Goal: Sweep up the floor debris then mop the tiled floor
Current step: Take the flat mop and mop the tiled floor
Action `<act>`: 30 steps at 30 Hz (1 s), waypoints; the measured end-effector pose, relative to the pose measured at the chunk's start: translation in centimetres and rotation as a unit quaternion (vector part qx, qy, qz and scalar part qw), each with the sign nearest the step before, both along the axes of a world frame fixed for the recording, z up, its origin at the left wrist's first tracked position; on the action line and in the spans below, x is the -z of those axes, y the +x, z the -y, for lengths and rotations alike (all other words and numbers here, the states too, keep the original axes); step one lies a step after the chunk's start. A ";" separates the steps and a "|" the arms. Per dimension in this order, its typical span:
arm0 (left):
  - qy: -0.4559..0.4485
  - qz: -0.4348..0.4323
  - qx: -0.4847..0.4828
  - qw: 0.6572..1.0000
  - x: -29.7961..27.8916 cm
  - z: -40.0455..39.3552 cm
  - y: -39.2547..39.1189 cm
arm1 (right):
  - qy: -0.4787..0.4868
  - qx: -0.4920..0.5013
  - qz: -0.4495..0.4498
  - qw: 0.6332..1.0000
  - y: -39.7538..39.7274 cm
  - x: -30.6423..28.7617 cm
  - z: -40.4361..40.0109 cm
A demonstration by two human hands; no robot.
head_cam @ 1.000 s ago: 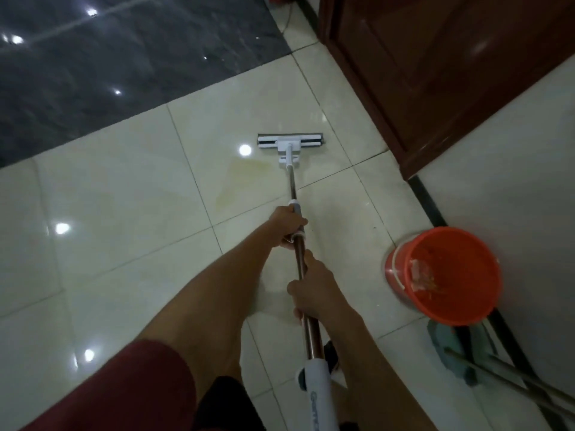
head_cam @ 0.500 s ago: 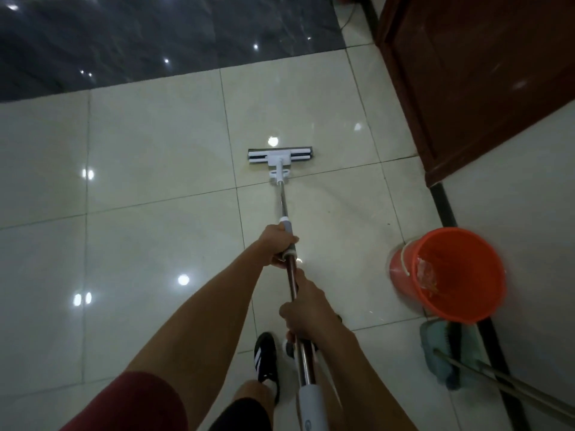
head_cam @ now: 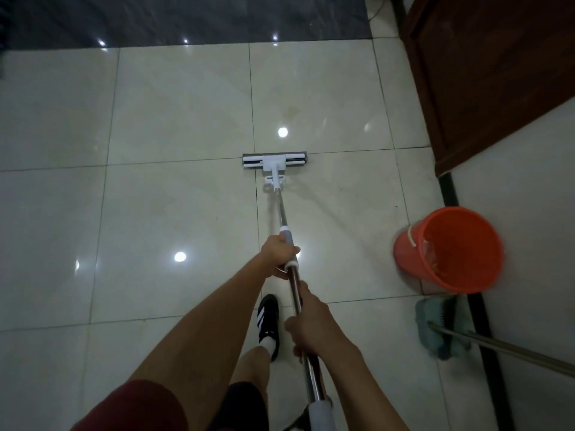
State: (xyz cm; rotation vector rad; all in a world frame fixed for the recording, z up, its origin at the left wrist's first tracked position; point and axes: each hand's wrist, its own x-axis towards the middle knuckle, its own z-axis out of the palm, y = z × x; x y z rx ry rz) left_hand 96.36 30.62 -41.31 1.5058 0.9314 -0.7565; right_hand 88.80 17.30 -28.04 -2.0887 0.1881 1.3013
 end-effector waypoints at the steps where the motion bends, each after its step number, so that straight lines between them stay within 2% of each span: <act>1: 0.001 0.008 -0.003 1.000 0.1 0.5 -1.1 | -0.001 -0.004 0.001 1.000 -1.0 -0.3 0.5; 5: -0.002 0.008 -0.034 0.999 -0.6 3.7 -5.8 | -0.019 -0.003 0.014 1.000 -5.1 -1.0 3.3; 11: 0.031 0.021 -0.055 0.998 -1.1 9.2 -11.7 | 0.005 0.066 0.071 0.995 -11.6 -0.7 7.8; 17: 0.083 0.045 -0.021 0.995 0.1 12.8 -14.8 | 0.014 0.107 0.082 0.991 -15.2 0.3 11.2; 25: 0.095 0.045 -0.024 0.994 1.6 10.9 -10.8 | 0.027 0.147 0.080 0.985 -11.4 1.0 9.2; 30: 0.082 0.053 -0.023 0.995 2.5 7.1 -3.4 | 0.024 0.181 0.081 0.980 -4.4 2.2 4.9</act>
